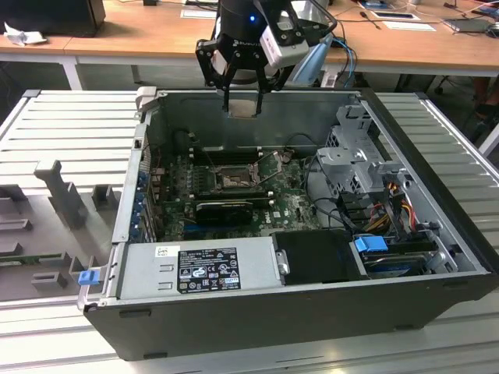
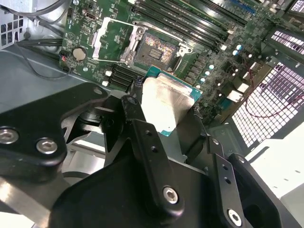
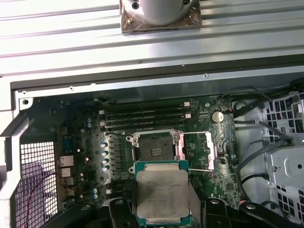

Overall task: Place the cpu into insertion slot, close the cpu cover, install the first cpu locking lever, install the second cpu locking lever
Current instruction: 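Place the cpu into insertion slot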

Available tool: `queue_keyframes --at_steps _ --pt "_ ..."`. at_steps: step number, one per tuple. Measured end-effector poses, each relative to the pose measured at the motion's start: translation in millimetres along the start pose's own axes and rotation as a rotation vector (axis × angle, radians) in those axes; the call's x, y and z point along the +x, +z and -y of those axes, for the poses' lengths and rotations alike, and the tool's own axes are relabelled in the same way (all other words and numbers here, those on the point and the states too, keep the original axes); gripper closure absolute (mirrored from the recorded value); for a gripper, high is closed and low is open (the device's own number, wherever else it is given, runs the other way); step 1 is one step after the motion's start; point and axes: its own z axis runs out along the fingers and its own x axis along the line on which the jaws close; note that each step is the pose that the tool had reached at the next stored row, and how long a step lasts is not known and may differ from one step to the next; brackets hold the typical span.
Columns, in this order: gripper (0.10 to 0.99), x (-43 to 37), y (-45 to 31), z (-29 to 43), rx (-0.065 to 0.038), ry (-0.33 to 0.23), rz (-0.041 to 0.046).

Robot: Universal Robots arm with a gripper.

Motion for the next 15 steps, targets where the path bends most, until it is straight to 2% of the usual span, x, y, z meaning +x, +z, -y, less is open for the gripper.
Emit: queue_keyframes --at_steps 15 --pt "0.557 0.0 0.1 0.0 0.0 0.017 0.0015"
